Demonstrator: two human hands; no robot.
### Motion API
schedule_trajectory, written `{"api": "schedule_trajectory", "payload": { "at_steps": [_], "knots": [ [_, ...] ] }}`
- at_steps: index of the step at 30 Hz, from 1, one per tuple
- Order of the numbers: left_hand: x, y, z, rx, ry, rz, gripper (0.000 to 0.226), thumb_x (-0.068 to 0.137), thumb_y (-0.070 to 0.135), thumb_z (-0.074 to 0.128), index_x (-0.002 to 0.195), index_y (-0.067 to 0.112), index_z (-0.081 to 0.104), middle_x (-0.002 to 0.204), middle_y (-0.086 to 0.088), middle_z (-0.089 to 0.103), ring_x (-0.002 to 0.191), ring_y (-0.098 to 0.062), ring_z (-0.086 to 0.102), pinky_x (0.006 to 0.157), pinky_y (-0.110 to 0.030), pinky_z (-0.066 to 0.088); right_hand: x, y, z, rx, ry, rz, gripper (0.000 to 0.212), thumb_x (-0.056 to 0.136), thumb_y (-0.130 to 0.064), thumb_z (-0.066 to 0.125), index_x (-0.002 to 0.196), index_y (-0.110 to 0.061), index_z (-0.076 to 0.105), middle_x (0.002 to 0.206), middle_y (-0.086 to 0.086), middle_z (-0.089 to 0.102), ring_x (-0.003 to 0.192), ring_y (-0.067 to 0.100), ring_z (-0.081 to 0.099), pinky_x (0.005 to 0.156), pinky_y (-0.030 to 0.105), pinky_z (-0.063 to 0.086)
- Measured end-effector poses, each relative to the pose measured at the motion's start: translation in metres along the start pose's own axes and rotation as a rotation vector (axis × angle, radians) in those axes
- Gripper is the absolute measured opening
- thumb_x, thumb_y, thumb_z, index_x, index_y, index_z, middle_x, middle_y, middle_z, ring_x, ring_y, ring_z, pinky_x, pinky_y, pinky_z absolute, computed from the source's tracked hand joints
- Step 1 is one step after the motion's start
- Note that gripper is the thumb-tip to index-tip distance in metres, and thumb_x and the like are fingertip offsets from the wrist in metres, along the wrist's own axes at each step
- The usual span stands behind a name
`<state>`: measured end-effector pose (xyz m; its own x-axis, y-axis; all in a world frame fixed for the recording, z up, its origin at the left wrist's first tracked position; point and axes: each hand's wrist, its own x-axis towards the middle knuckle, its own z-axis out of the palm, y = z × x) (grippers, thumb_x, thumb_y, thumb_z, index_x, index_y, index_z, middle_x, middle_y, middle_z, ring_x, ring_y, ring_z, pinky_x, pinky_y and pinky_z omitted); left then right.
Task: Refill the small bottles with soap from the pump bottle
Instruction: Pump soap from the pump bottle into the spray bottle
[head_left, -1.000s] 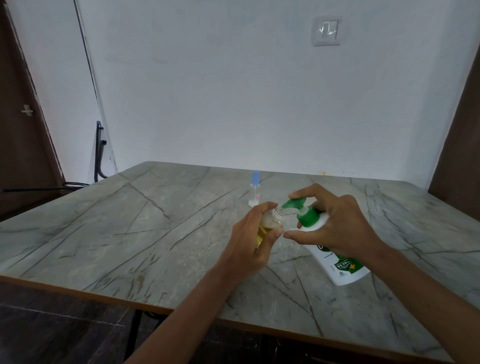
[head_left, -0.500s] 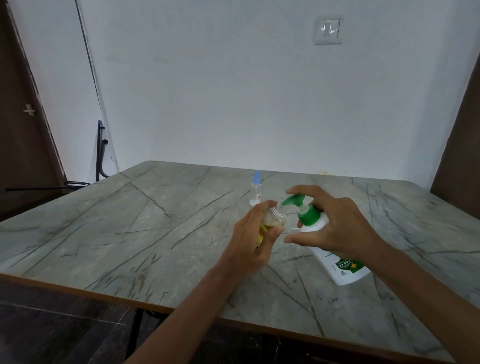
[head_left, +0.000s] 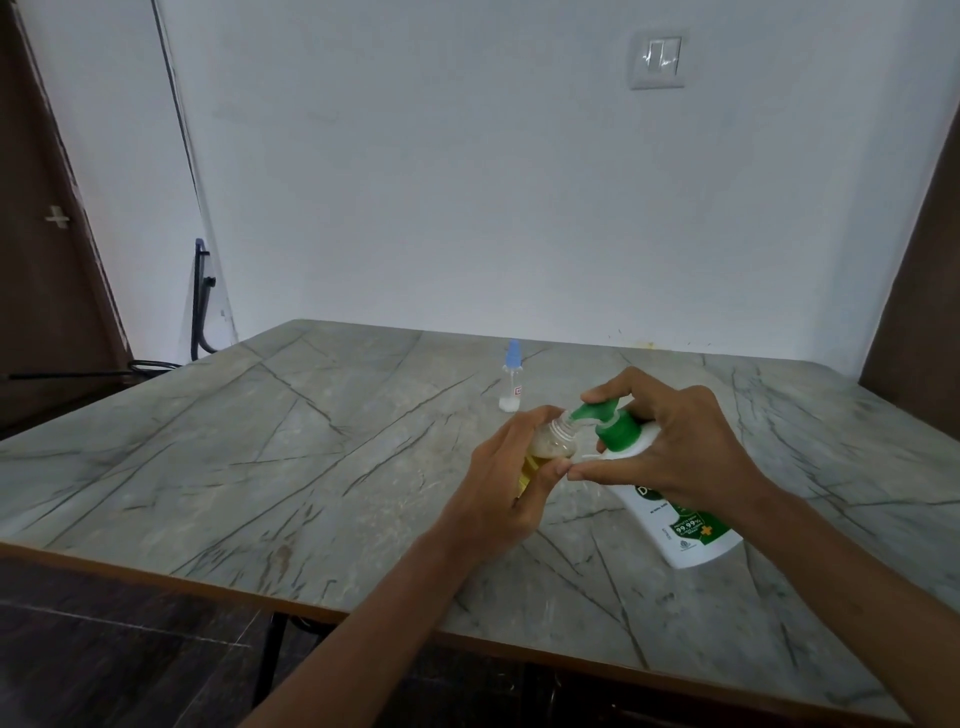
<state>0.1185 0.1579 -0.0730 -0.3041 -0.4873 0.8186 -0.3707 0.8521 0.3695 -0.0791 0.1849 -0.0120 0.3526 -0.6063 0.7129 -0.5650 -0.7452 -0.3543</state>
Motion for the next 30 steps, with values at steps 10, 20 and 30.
{"api": "schedule_trajectory", "payload": {
  "at_steps": [10, 20, 30],
  "knots": [
    [0.0024, -0.0014, 0.0003, -0.007, 0.059, -0.025, 0.041, 0.094, 0.024, 0.054, 0.128, 0.001, 0.048, 0.111, 0.003, 0.056, 0.091, 0.008, 0.055, 0.075, -0.007, 0.044, -0.0017, 0.0064, 0.0017, -0.078, -0.071, 0.017, 0.078, 0.059, -0.073, 0.075, 0.127, -0.049, 0.045, 0.085, -0.014, 0.071, 0.068, 0.011, 0.068, 0.064, 0.029, 0.057],
    [0.002, -0.0033, 0.0018, 0.002, 0.066, -0.02, 0.04, 0.094, 0.018, 0.059, 0.127, -0.002, 0.048, 0.113, 0.001, 0.056, 0.095, 0.01, 0.054, 0.078, -0.007, 0.044, -0.0008, 0.0076, 0.0012, -0.051, -0.062, 0.034, 0.07, 0.06, -0.075, 0.074, 0.12, -0.051, 0.047, 0.078, -0.003, 0.072, 0.063, 0.013, 0.068, 0.055, 0.031, 0.055],
    [0.0007, -0.001, 0.0015, -0.002, 0.003, -0.032, 0.037, 0.094, 0.021, 0.057, 0.126, 0.004, 0.049, 0.108, 0.005, 0.056, 0.085, 0.006, 0.055, 0.071, -0.005, 0.039, 0.0, 0.0035, 0.0005, 0.018, -0.008, 0.043, 0.058, 0.054, -0.062, 0.083, 0.104, -0.045, 0.059, 0.081, -0.008, 0.074, 0.064, 0.011, 0.07, 0.056, 0.03, 0.058]
  ]
}}
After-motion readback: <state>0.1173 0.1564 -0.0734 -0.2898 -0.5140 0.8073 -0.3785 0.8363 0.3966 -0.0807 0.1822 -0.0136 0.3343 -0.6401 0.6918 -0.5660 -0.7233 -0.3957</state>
